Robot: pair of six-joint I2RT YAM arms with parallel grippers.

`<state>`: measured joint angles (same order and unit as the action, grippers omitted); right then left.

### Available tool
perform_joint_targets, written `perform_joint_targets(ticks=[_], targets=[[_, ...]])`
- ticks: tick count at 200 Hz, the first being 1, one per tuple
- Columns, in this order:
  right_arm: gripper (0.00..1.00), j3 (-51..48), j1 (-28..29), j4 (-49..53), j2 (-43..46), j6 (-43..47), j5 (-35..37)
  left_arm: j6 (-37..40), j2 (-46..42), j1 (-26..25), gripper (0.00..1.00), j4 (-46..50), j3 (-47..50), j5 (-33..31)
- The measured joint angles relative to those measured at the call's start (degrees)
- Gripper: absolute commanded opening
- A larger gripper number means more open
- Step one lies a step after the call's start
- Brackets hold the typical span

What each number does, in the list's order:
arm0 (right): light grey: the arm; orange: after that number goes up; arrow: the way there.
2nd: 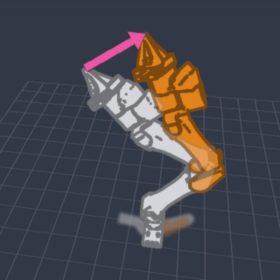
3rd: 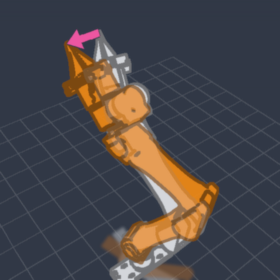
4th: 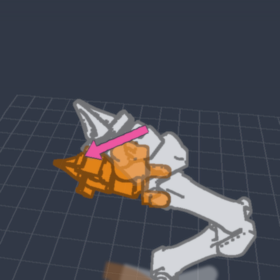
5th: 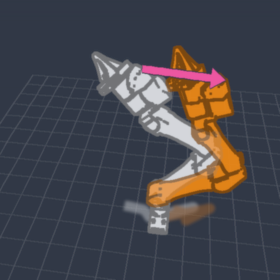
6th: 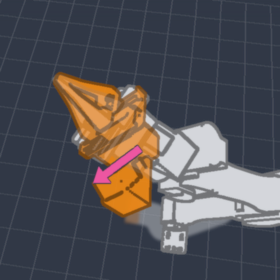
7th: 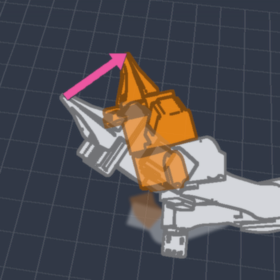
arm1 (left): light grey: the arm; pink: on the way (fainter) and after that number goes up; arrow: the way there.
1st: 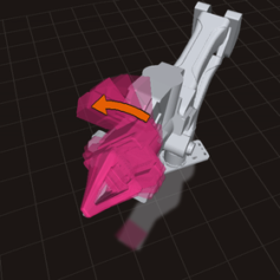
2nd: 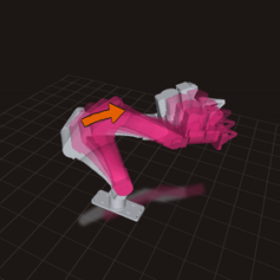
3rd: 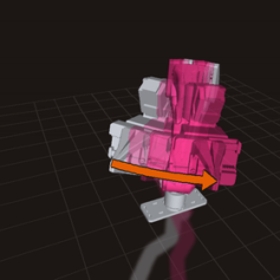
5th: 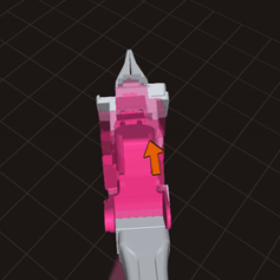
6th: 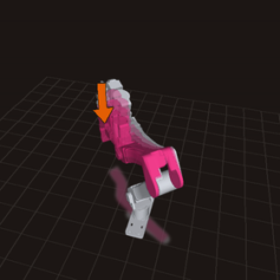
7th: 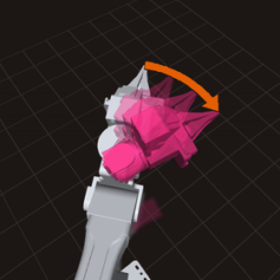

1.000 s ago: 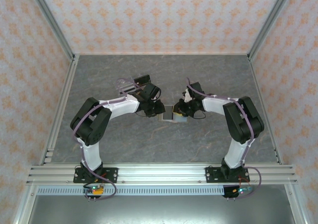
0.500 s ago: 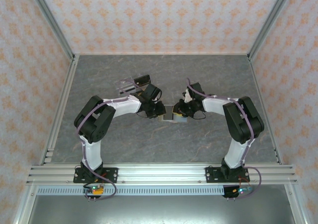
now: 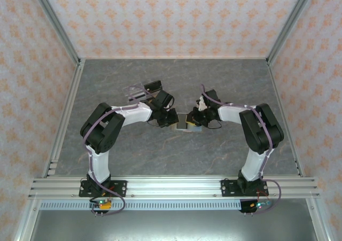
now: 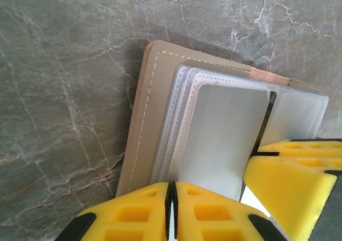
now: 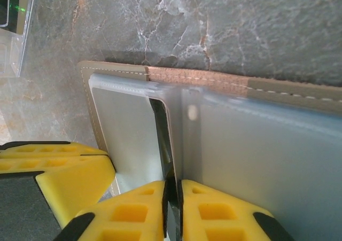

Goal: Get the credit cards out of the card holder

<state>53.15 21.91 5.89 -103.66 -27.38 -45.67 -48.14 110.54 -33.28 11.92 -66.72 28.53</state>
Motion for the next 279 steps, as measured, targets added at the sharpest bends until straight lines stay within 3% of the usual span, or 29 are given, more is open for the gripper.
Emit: perform_joint_targets(ticks=[47, 182, 279], targets=[[0.00, -1.05, -0.59, -2.10, 0.00, -1.11, -1.09, 0.00, -0.02, 0.02, 0.10, 0.02, 0.00, -0.04], [0.00, -5.84, -0.98, -5.81, 2.71, -4.74, -4.33, 0.00, -2.40, 0.00, 0.17, -1.03, 3.17, -0.70], [0.00, -7.06, -1.53, -4.92, 4.66, -4.96, -2.08, 0.02, -3.41, 0.02, 0.19, -0.92, 3.89, -0.72]])
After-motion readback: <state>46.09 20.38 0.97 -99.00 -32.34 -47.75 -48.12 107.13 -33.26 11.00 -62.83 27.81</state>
